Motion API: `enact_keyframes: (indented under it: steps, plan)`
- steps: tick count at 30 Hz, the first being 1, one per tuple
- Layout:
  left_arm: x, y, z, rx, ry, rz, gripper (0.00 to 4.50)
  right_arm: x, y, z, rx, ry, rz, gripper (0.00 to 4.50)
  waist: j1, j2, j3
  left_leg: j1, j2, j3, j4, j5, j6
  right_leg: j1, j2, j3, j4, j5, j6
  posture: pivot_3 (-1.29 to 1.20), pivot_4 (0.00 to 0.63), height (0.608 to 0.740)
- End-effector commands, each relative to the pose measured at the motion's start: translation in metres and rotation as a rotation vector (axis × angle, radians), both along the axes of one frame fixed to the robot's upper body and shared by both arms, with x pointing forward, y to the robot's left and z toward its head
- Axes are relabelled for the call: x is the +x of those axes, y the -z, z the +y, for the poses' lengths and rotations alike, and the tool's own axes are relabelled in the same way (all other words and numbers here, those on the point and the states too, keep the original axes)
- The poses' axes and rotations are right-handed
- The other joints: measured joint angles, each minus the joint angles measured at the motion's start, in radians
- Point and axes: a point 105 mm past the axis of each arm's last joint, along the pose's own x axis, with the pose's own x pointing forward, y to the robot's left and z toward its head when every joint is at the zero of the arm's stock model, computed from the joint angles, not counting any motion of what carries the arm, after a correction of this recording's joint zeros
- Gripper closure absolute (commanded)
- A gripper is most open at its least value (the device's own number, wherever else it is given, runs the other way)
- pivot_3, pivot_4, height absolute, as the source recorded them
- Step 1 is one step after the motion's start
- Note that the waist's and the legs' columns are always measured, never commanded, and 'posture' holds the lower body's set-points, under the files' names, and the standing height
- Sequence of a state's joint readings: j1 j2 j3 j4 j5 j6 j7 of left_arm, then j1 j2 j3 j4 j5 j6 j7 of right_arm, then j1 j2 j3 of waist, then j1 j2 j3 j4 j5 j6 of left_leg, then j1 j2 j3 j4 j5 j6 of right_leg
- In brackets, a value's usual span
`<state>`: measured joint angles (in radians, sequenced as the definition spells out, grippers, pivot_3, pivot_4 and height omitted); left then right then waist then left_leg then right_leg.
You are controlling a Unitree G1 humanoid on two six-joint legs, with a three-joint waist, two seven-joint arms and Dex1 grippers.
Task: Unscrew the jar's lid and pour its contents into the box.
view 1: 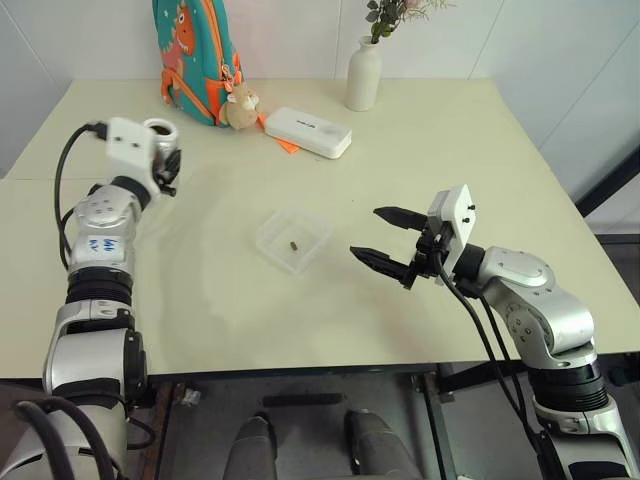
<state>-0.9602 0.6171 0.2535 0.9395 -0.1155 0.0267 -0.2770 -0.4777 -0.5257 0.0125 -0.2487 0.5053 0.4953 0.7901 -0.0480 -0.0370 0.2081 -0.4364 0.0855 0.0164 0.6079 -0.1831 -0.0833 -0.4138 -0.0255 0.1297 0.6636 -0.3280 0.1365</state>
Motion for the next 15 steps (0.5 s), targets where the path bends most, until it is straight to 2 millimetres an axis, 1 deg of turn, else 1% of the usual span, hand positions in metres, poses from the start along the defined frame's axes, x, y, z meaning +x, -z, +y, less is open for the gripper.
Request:
enact_keyframes:
  steps: [1,2,4,5,7,9,10,13,15]
  plan:
    - [-0.008,0.003,0.028,-0.289,-0.054,-0.041,2.56,-0.001,-0.016,-0.003,-0.009,-0.007,-0.078,0.04,-0.002,0.000,0.000,0.000,0.000,0.000,0.001,0.000,0.000,0.000,0.000,0.000,0.000,0.000,0.000,0.00,0.150,0.740]
    - [-0.011,0.008,0.036,-0.313,-0.083,-0.041,2.56,-0.001,-0.016,-0.003,-0.013,-0.006,-0.084,0.04,-0.002,0.000,0.000,-0.001,0.000,0.000,0.001,0.000,0.000,0.000,0.000,0.000,0.000,0.001,0.001,0.00,0.150,0.740]
    - [-0.014,0.014,0.046,-0.297,-0.133,-0.036,2.56,0.000,-0.016,-0.004,-0.021,-0.004,-0.093,0.04,-0.001,0.000,0.000,-0.001,0.000,-0.001,0.002,0.000,0.000,0.001,0.000,0.000,0.000,0.001,0.001,0.00,0.150,0.740]
    - [-0.015,0.015,0.049,-0.284,-0.148,-0.033,2.56,0.000,-0.016,-0.004,-0.025,-0.003,-0.097,0.04,-0.001,0.000,0.000,-0.001,0.000,-0.001,0.002,0.000,0.000,0.001,0.000,0.000,-0.001,0.001,0.001,0.00,0.150,0.740]
    - [-0.019,0.018,0.055,-0.319,-0.160,-0.059,2.56,0.000,-0.015,-0.003,-0.039,-0.007,-0.106,0.04,0.001,0.000,0.000,-0.001,0.000,-0.001,0.002,0.000,0.000,0.001,0.000,0.000,-0.001,0.001,0.001,0.00,0.150,0.740]
    - [-0.023,0.022,0.056,-0.317,-0.147,-0.097,2.56,-0.001,-0.012,-0.002,-0.056,-0.017,-0.112,0.04,0.002,0.000,0.000,-0.001,0.000,-0.001,0.002,0.000,0.000,0.001,0.000,0.000,-0.001,0.001,0.001,0.00,0.150,0.740]
    - [-0.024,0.025,0.055,-0.290,-0.137,-0.091,2.56,-0.001,-0.011,-0.001,-0.064,-0.022,-0.114,0.04,0.001,0.000,0.000,-0.001,0.000,0.000,0.002,0.000,0.000,0.001,0.000,0.000,-0.001,0.001,0.001,0.00,0.150,0.740]
    - [-0.027,0.025,0.051,-0.198,-0.103,-0.123,2.56,-0.001,-0.011,0.001,-0.072,-0.031,-0.121,0.04,0.000,0.000,0.000,0.000,0.000,0.000,0.002,0.000,0.000,0.001,0.000,0.000,-0.001,0.001,0.001,0.00,0.150,0.740]
    - [-0.029,0.031,0.047,-0.139,-0.084,-0.111,2.56,-0.001,-0.012,0.002,-0.065,-0.032,-0.124,0.04,0.004,-0.001,0.000,-0.001,0.000,0.000,0.002,0.000,0.000,0.001,0.000,-0.001,-0.001,0.001,0.001,0.00,0.150,0.740]
